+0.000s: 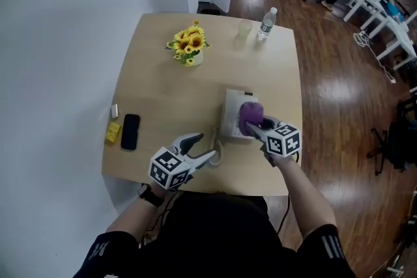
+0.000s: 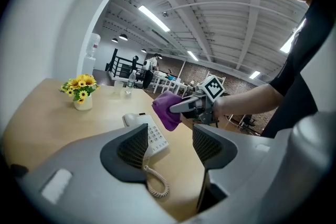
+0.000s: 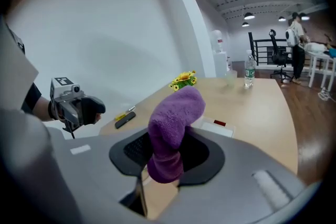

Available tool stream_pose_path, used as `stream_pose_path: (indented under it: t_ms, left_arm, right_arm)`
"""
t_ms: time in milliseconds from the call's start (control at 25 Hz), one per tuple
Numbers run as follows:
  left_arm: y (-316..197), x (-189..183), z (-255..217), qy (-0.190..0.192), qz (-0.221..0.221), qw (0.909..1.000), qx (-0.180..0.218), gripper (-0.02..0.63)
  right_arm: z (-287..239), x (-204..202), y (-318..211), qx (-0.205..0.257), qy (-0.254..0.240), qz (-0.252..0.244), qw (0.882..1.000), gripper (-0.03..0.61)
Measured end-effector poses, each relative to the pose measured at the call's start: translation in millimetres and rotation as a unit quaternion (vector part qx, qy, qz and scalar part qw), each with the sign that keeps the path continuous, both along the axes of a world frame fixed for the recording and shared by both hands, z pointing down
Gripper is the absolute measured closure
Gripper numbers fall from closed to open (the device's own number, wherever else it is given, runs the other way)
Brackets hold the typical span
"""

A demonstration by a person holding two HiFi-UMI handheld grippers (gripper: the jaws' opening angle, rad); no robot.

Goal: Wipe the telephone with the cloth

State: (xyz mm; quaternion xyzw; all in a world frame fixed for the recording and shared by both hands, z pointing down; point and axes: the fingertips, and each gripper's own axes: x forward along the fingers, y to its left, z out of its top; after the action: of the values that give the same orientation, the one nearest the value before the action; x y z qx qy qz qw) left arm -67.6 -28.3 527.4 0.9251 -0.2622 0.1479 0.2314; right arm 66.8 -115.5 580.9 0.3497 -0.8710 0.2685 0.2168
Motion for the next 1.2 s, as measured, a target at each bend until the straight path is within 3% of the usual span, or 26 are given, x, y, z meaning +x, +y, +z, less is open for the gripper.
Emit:
stream_pose_path:
  t_ms: [320, 680, 880, 1000, 1200]
  left_arm:
    - [-29.5, -11.4, 7.6, -0.002, -0.017, 0.9999, -0.003, 0.351]
    - [-34.7, -24.6, 19.8, -0.016, -0.048, 0.9982, -0.031, 0.351]
    - [-36.9, -34.8, 21.7, -0.021, -0.066, 0.9971, -0.031, 0.351]
    - [-37.9, -38.2, 22.7, -0.021, -0.071, 0.9967, -0.032, 0.351]
    - [-38.9, -37.2, 26.7, -0.023, -0.068, 0.9967, -0.037, 0.351]
  right_arm:
    - [24.2, -24.9, -77.1, 0.007, 0.088, -0.036, 0.995, 0.443]
    - [62.6, -46.7, -150.2, 0.021, 0.197, -0.103, 0.975, 0.443]
    - [106.1, -45.7, -144.8, -0.016, 0.241, -0.136, 0.961, 0.445]
    - [107.3, -49.8, -138.3, 0.003, 0.242, -0.147, 0.959, 0.446]
    - [106.2, -59.9, -112.2, 0.040, 0.275, -0.192, 0.941, 0.449]
